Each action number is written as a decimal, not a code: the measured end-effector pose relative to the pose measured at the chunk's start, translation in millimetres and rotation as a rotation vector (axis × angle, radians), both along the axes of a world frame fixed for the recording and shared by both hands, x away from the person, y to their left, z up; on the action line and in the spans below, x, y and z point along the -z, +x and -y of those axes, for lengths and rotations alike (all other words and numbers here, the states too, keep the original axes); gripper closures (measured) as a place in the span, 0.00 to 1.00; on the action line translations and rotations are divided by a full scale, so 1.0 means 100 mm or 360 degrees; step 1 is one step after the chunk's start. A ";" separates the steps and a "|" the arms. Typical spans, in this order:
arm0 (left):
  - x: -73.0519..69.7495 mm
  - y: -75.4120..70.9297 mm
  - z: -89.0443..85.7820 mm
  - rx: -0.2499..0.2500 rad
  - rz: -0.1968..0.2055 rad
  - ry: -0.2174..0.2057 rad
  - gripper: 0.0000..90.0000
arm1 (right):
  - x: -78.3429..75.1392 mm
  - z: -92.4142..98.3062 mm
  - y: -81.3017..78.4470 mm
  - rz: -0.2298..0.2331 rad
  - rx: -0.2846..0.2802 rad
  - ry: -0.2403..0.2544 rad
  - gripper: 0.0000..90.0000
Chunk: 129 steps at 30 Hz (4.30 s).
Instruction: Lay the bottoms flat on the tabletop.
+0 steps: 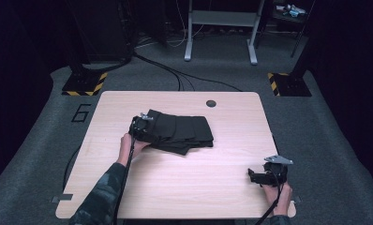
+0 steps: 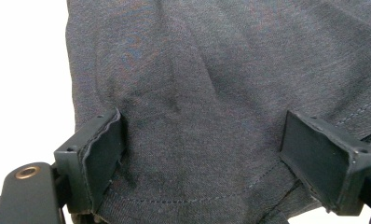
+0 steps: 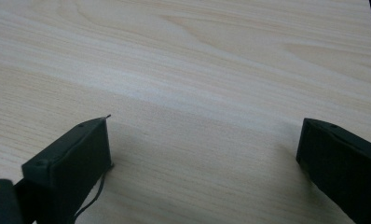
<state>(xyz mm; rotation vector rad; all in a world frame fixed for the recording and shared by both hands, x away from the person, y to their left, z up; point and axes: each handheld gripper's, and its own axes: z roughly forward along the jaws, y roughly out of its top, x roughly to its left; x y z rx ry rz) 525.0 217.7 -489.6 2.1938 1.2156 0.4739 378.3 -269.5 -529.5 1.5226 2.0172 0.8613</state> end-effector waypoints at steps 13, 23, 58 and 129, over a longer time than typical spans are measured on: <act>0.01 -0.15 0.08 0.0012 0.0019 -0.0024 0.15 | 0.00 0.00 0.00 -0.0001 0.0001 -0.0001 0.02; 0.00 -0.28 0.14 0.0019 0.0010 -0.0012 0.15 | 0.00 0.00 0.00 -0.0001 0.0001 -0.0001 0.02; -0.11 -0.91 0.56 0.0123 0.0039 -0.0068 0.09 | 0.00 0.01 0.00 -0.0002 -0.0009 0.0001 0.02; -0.49 -0.90 1.27 0.0781 0.0212 -0.0169 0.85 | 0.00 0.01 0.00 0.0001 -0.0003 0.0004 0.03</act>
